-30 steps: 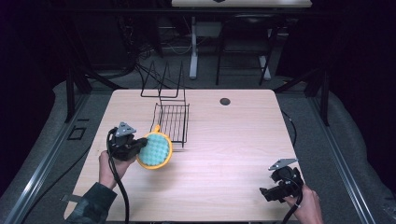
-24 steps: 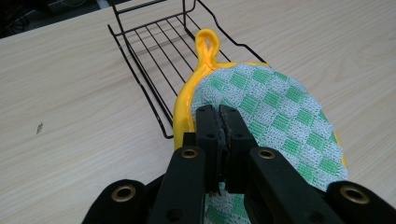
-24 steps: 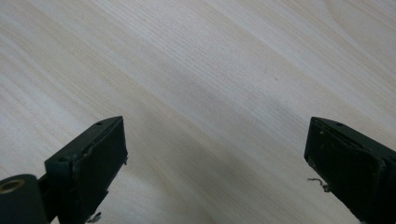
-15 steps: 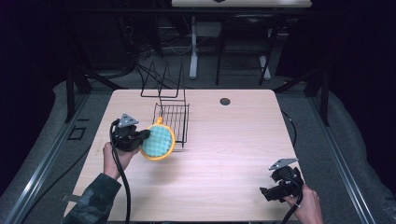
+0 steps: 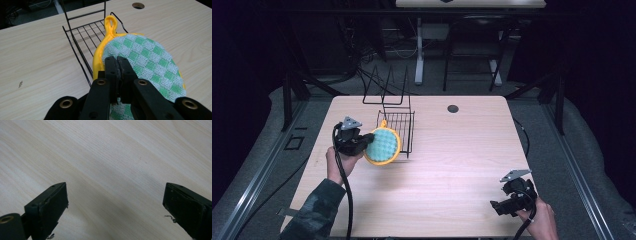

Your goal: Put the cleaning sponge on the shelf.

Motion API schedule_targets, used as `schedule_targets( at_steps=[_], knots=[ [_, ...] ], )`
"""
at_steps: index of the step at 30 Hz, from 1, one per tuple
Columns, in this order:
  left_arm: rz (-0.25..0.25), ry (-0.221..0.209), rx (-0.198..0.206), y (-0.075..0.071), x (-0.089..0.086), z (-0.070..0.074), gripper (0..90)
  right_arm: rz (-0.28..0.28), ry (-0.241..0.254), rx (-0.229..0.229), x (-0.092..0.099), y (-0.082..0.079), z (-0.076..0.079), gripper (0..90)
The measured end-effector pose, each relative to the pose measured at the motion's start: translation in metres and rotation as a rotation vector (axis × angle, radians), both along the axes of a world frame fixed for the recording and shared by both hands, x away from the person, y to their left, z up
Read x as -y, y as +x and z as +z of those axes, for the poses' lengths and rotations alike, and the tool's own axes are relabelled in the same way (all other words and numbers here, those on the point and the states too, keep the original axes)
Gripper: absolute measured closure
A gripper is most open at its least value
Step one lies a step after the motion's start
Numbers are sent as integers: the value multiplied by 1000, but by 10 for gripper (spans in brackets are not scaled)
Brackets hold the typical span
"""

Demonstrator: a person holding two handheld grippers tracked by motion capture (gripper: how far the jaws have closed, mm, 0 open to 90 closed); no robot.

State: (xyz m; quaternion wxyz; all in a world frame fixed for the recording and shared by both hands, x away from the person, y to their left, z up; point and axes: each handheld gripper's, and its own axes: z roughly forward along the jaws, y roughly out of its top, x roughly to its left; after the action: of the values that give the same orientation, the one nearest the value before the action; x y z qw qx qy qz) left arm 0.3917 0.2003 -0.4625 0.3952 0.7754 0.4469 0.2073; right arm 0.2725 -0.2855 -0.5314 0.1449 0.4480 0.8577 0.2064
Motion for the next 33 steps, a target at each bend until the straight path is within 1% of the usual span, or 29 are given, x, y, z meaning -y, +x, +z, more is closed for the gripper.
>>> schedule_targets(
  at_steps=[7,12,13,14,22,27,33],
  knots=[
    [28,-27,-8,11,-2,-5,879,0,-1,-1,0,0,0,55],
    [36,-29,-9,16,-1,-9,879,-1,-1,2,0,0,1,55],
    [36,-32,-16,17,0,-10,879,-1,-1,2,0,0,1,55],
    [38,-29,-12,18,0,-11,879,-1,-1,2,0,0,1,55],
    [57,-45,-9,30,2,-14,880,0,1,-2,0,0,1,55],
    [54,-48,-15,34,4,-14,880,1,-1,-3,0,0,1,55],
    [52,-44,-13,38,7,-15,880,1,-4,0,1,0,1,55]
  ],
)
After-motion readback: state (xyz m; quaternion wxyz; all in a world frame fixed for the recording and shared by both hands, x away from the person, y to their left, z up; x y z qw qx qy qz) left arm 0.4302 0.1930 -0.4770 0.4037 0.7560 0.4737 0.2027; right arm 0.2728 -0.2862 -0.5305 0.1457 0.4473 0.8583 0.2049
